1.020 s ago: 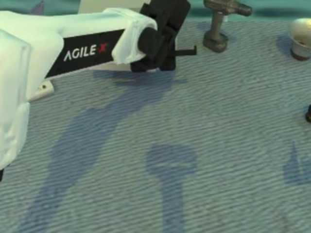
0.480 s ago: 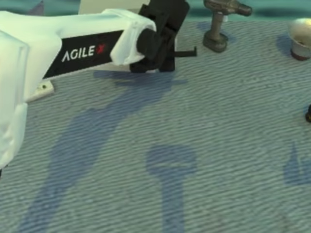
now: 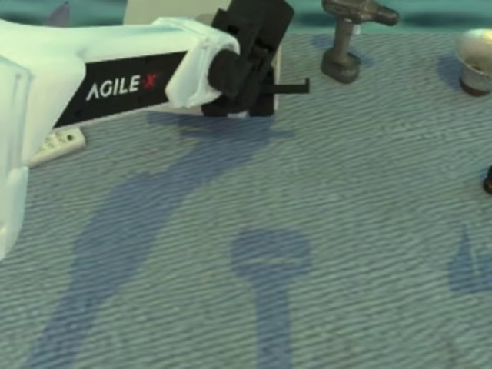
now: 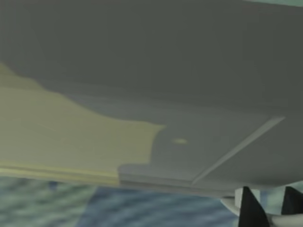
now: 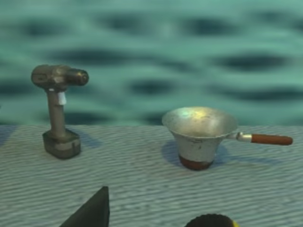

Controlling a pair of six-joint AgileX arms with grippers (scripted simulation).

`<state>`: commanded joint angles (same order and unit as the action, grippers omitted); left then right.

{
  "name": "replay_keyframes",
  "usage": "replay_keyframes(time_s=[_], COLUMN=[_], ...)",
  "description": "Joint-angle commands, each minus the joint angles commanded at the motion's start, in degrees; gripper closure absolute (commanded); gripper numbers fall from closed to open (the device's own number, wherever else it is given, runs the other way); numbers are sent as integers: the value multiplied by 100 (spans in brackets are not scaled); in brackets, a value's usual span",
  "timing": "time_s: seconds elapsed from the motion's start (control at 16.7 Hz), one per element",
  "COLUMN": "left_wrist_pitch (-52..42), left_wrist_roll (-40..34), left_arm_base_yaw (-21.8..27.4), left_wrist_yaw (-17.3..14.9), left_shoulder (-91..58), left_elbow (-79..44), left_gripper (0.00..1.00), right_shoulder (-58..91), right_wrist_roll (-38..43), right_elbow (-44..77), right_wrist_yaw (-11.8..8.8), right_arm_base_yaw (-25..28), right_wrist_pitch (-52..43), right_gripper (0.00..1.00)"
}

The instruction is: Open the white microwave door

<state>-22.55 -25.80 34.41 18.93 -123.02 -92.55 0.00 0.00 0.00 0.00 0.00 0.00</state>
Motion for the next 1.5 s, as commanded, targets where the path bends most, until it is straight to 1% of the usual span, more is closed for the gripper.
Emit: replay_keyframes(time_s=[1.26,1.5], left_wrist_pitch=[0,61], left_wrist_roll=[0,82], left_arm_base_yaw=[0,24], left_wrist_yaw=[0,-89], left_shoulder=[0,50], left_elbow=[0,121], left_gripper=[100,100], right_shoulder=[0,0], right_wrist_roll=[0,0], right_elbow=[0,0], right_wrist_yaw=[0,0], right_arm_base_yaw=[0,0], right_wrist_pitch=[0,0], right_gripper=[0,0])
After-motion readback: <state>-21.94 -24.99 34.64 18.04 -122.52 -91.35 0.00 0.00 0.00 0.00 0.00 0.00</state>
